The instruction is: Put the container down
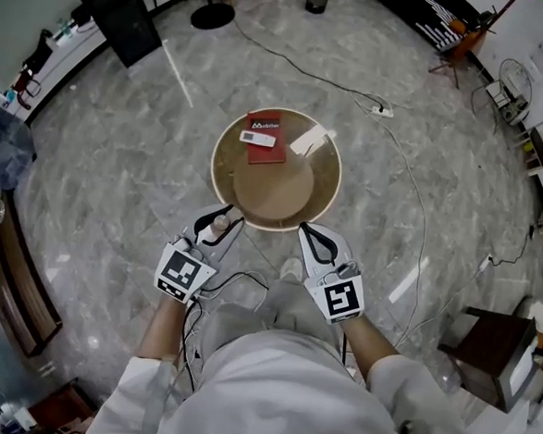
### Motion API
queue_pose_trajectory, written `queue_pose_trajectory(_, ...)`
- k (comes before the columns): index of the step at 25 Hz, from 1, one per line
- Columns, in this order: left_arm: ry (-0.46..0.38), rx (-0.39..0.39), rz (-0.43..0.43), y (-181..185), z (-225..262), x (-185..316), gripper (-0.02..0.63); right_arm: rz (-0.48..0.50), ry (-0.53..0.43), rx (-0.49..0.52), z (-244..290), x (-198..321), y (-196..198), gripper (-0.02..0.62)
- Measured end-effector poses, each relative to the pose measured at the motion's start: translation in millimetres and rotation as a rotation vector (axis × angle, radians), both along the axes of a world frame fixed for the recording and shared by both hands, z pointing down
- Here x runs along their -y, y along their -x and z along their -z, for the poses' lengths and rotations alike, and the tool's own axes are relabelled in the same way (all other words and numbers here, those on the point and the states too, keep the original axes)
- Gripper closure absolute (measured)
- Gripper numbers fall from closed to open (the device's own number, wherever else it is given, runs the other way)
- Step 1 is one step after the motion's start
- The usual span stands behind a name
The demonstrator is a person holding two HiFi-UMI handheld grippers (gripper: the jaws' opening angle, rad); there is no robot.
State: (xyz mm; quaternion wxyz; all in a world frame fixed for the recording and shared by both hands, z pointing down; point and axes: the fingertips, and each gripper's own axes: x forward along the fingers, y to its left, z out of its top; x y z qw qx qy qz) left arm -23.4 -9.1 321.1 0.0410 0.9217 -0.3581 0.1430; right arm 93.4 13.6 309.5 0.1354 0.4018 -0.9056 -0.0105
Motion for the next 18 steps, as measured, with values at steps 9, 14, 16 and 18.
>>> queue_pose_trajectory(9,0.03,0.013,0.063,-29,-103,89,0.486,0.067,0.056,-0.02,-76,82,-16,0.591)
queue_pose_trajectory(14,0.043,0.04,0.028,-36,-191,127,0.486,0.001,0.071,-0.002,-126,120,-19,0.591)
queue_pose_trajectory(16,0.048,0.05,0.001,-40,-229,139,0.486,-0.047,0.083,0.007,-150,132,-20,0.589)
queue_pose_trajectory(18,0.055,0.045,-0.017,-44,-266,150,0.486,-0.08,0.101,-0.001,-181,141,-19,0.59)
